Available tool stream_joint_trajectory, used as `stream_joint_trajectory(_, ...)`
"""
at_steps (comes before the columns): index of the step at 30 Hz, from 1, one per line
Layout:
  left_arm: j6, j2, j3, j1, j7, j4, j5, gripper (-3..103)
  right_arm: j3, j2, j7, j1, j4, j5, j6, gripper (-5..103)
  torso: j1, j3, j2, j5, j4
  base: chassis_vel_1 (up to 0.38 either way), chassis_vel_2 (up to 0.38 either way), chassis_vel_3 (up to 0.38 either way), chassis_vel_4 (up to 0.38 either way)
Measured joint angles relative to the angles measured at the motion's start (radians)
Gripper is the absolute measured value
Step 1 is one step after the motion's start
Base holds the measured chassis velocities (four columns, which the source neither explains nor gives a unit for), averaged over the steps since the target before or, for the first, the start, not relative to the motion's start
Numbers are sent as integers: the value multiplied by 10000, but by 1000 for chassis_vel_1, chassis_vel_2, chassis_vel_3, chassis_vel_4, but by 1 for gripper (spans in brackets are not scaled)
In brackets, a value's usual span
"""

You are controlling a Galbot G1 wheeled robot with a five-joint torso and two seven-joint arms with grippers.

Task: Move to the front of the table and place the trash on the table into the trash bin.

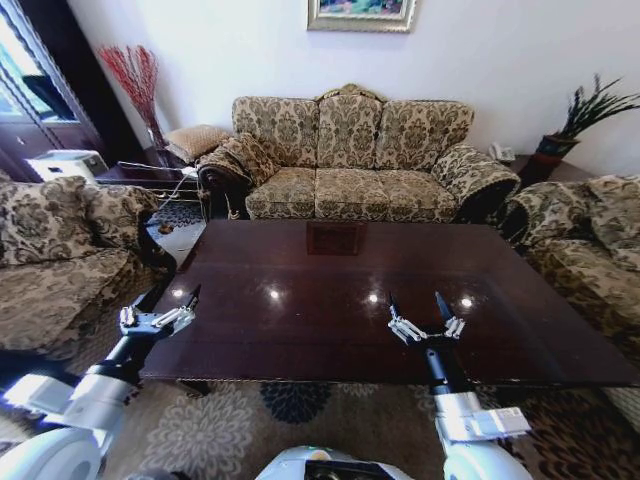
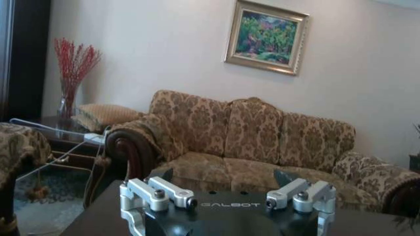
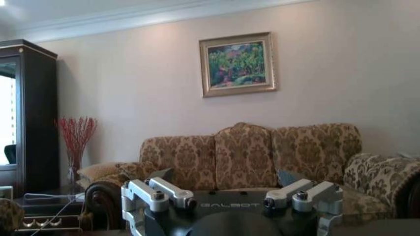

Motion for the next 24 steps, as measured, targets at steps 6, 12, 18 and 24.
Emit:
stream_joint_trajectory(6, -4, -4, -3, 1, 0, 5, -4, 100, 2, -5, 3, 4, -5, 5, -5, 100, 0, 0, 0, 8, 2, -201, -245, 231, 243)
stream_joint_trajectory(12, -6, -5, -4, 1, 0, 10, -5, 100, 2, -6, 6, 7, -6, 8, -8, 100, 1, 1, -1, 3, 0, -271, -295, 290, 293)
stream_joint_trajectory(18, -9, -5, -4, 1, 1, 11, -5, 100, 5, -7, 11, 8, -6, 13, -13, 100, 3, 2, -1, 8, 0, -345, -322, 339, 319)
stream_joint_trajectory(24, -10, -7, -4, 1, 2, 12, -6, 100, 4, -9, 15, 8, -6, 16, -14, 100, 1, 1, -1, 6, 2, -281, -272, 270, 262)
